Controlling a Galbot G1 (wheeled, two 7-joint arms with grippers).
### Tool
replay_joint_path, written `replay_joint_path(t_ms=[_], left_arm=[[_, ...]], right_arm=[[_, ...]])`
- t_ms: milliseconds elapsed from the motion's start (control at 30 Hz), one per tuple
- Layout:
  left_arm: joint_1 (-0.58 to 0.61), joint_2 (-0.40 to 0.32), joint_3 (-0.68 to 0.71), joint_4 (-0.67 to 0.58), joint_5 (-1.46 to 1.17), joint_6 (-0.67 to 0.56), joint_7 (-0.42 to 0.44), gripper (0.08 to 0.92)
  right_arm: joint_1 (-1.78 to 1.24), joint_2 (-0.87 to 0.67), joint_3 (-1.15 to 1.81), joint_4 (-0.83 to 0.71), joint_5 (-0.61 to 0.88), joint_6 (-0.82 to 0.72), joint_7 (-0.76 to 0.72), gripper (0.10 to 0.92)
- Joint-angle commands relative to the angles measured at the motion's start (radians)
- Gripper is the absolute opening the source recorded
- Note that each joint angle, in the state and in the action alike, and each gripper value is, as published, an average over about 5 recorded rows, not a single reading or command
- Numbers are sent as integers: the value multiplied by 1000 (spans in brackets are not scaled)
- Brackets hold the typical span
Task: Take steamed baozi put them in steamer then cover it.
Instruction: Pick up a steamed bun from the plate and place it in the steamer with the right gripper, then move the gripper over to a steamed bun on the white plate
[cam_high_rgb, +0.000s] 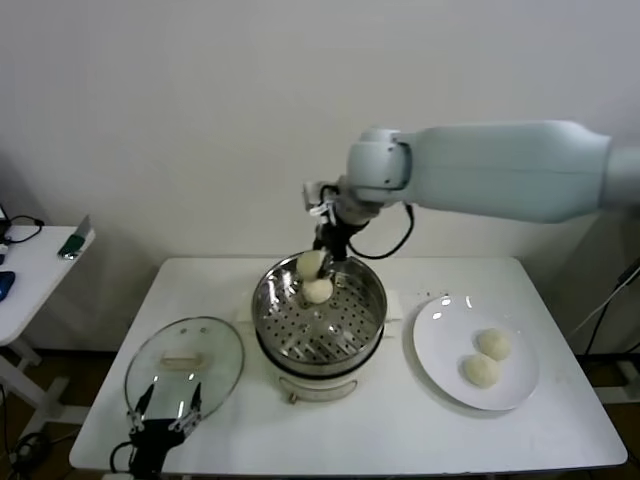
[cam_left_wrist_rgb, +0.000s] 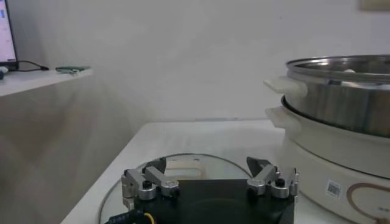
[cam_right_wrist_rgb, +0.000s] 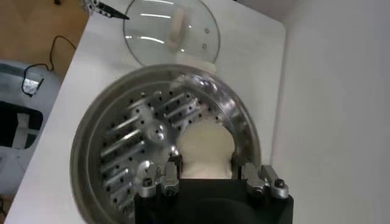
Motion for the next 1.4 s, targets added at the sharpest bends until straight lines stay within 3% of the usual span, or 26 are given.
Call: replay_joint_path(t_ms=[33, 400, 733, 833, 1133, 1400], left_arm=[[0, -1, -1, 4, -1, 0, -1, 823], [-5, -3, 0, 9, -2, 1, -1, 823], [-5, -4, 5, 10, 3, 2, -1, 823], [-6, -5, 7, 6, 5, 4, 0, 823], [-10, -6, 14, 2, 12, 11, 2, 823], [-27, -3, 18, 4, 21, 23, 6, 823]], right_arm=[[-183, 135, 34, -80, -17, -55, 93, 543], [-265, 152, 30, -131, -79, -77, 132, 559], [-251, 117, 36, -106, -87, -76, 140, 789], [-214, 74, 47, -76, -86, -64, 121, 818], [173, -298, -145, 109, -98, 125, -177, 823], [337, -674, -474, 239, -319, 229, -284, 823]])
